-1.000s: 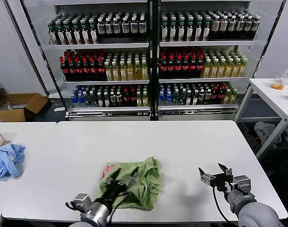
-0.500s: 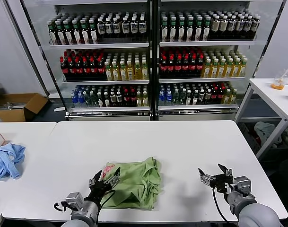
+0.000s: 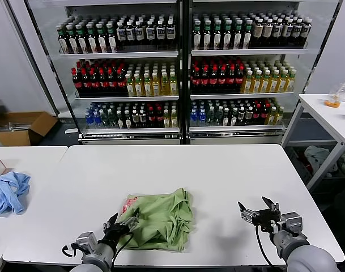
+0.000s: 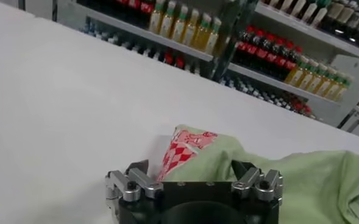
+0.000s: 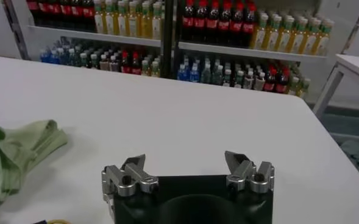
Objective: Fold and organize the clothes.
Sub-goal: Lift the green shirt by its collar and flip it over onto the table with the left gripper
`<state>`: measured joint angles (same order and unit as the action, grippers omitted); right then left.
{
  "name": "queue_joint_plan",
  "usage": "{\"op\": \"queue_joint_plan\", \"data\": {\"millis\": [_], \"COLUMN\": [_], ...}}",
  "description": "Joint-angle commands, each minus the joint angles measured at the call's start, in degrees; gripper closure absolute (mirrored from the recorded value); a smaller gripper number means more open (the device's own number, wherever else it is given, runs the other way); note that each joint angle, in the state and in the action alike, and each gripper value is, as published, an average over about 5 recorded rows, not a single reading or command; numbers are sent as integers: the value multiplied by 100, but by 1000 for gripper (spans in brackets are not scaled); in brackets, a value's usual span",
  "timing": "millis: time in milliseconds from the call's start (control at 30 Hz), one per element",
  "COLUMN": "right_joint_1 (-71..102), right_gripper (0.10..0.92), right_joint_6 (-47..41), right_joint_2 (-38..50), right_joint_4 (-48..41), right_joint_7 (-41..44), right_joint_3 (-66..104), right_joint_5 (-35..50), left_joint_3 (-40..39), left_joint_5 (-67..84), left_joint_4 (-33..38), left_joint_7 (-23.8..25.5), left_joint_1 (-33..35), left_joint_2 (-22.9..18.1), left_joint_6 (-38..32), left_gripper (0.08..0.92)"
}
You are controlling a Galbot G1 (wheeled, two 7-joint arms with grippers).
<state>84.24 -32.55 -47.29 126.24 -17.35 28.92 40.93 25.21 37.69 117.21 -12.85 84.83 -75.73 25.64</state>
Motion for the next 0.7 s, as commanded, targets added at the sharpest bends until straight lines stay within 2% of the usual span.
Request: {"op": "queue_joint_plan", "data": {"millis": [33,200,300,700], "right_joint_1": [17,66,92,155], "right_gripper": [203,203,203,203], "right_joint_6": [-4,-5,-6,-10], "right_joint_2": [4,1,-3,13], "right_joint_4": [19,58,75,113], "right_joint_7": [-4,-6,-8,-9], "right_joint_3": [20,70,92,154], "right_joint_5": [3,4,3,9], "left_joint_3": [59,95,153,485], "left_joint_5": [421,952,1219,2339], "left_joint_4": [-47,11,-56,-589], "left_joint_7": [-16,66,121,413], "left_joint_1": [21,39,-1,-195], "left_joint_2": [2,-23,-35,-48], "left_joint_6": [316,564,613,737], "left_gripper": [177,181,225,567]}}
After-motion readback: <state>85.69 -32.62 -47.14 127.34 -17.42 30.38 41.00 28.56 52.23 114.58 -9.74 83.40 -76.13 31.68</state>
